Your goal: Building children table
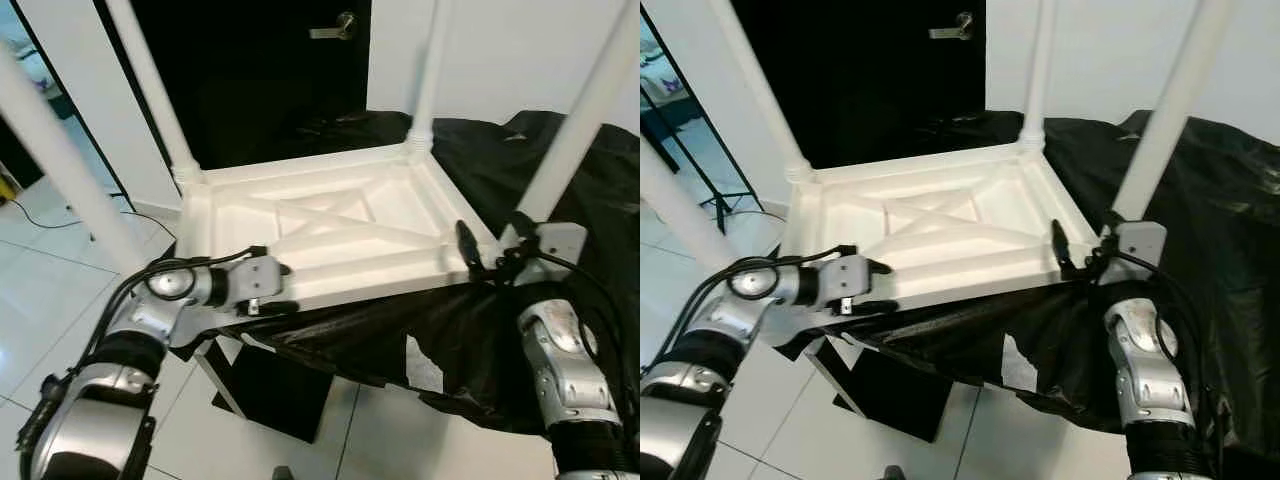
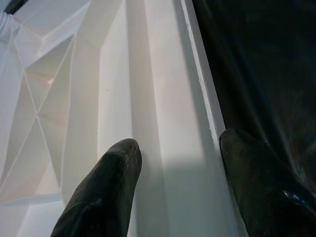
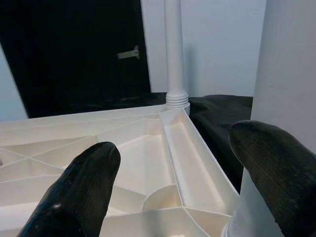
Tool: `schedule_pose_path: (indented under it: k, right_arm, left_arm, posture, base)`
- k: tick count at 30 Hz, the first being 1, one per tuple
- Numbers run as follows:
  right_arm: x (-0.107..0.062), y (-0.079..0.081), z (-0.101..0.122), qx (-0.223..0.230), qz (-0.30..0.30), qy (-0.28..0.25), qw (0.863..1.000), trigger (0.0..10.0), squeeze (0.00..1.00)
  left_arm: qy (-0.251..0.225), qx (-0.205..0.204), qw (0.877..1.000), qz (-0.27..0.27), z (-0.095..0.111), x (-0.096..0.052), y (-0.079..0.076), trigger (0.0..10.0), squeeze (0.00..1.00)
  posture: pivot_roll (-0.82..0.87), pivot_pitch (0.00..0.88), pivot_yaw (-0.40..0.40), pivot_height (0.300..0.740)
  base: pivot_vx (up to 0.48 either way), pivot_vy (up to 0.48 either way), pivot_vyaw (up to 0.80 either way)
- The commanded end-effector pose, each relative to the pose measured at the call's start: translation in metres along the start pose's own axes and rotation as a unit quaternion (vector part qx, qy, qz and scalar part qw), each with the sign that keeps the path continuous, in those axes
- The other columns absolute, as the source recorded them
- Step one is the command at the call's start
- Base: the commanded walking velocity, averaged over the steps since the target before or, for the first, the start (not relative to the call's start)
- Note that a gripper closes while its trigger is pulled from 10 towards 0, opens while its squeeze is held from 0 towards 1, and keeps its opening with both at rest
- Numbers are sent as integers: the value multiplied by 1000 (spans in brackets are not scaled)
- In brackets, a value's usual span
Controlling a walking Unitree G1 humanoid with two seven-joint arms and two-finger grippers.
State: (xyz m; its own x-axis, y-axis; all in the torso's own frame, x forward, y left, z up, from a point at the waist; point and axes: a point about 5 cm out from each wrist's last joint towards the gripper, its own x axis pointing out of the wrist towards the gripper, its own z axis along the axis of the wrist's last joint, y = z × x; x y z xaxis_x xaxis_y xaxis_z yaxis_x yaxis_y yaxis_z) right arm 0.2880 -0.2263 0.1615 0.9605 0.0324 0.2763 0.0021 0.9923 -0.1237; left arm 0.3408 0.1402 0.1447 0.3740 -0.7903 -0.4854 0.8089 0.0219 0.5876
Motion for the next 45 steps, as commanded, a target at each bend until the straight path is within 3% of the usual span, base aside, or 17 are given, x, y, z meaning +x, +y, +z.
schedule_pose_path:
  k: [1, 2, 13, 17, 20, 22, 23, 28, 34, 38, 41, 43, 45]
  right_arm:
    - [-11, -27, -6, -10, -67, 19, 998, 10000, 0]
    - [-15, -35, -5, -19, -81, 18, 996, 10000, 0]
    - [-22, -53, 3, -35, -113, 12, 993, 10000, 0]
    - [-18, -42, 4, -29, -93, 9, 995, 10000, 0]
    - [-6, -22, 4, -14, -52, 6, 999, 10000, 0]
    - [-4, -19, 4, -12, -45, 7, 999, 10000, 0]
    - [1, -8, 2, -4, -21, 9, 1000, 10000, 0]
    - [10, 14, -4, 8, 35, 23, 999, 10000, 0]
    - [20, 35, -9, 20, 82, 30, 996, 10000, 0]
    - [22, 37, -9, 21, 89, 31, 995, 10000, 0]
    - [27, 48, -12, 25, 120, 37, 992, 10000, 0]
    - [27, 48, -12, 25, 120, 37, 992, 10000, 0]
    - [30, 60, -16, 26, 157, 47, 986, 10000, 0]
  left_arm:
    - [4, 10, 995, 98, 0, 1, 11, 10000, 0]
    - [-8, 15, 996, 89, 6, 8, 11, 10000, 0]
    - [-42, 28, 996, 71, 19, 22, 10, 10000, 0]
    - [-69, 21, 995, 75, 25, 23, 10, 10000, 0]
    - [-107, -15, 990, 86, 33, 21, 7, 10000, 0]
    - [-112, -22, 990, 88, 34, 20, 6, 10000, 0]
    - [-133, -42, 986, 89, 39, 19, 2, 10000, 0]
    - [-184, -109, 973, 90, 53, 15, -14, 10000, 0]
    - [-226, -160, 958, 74, 67, 5, -35, 10000, 0]
    - [-229, -168, 956, 72, 70, 3, -38, 10000, 0]
    - [-227, -193, 952, 70, 68, -10, -51, 10000, 0]
    - [-227, -193, 952, 70, 68, -10, -51, 10000, 0]
    - [-214, -229, 947, 66, 64, -28, -64, 10000, 0]
  posture:
    - [-134, 0, 111, 740]
    - [-142, 0, 118, 740]
    - [-147, 0, 126, 740]
    - [-136, 0, 120, 740]
    - [-107, 0, 104, 740]
    - [-107, 0, 104, 740]
    - [-85, 0, 89, 740]
    - [-35, 0, 47, 740]
    - [10, 0, 8, 740]
    - [20, 0, -1, 740]
    - [66, 0, -47, 740]
    - [66, 0, -47, 740]
    - [80, 0, -58, 740]
  base:
    - [0, 0, 0]
    - [0, 0, 0]
    - [0, 0, 0]
    - [0, 0, 0]
    - [0, 0, 0]
    - [0, 0, 0]
    - [0, 0, 0]
    - [0, 0, 0]
    - [0, 0, 0]
    - [0, 0, 0]
    - [0, 0, 0]
    - [0, 0, 0]
    - [0, 0, 0]
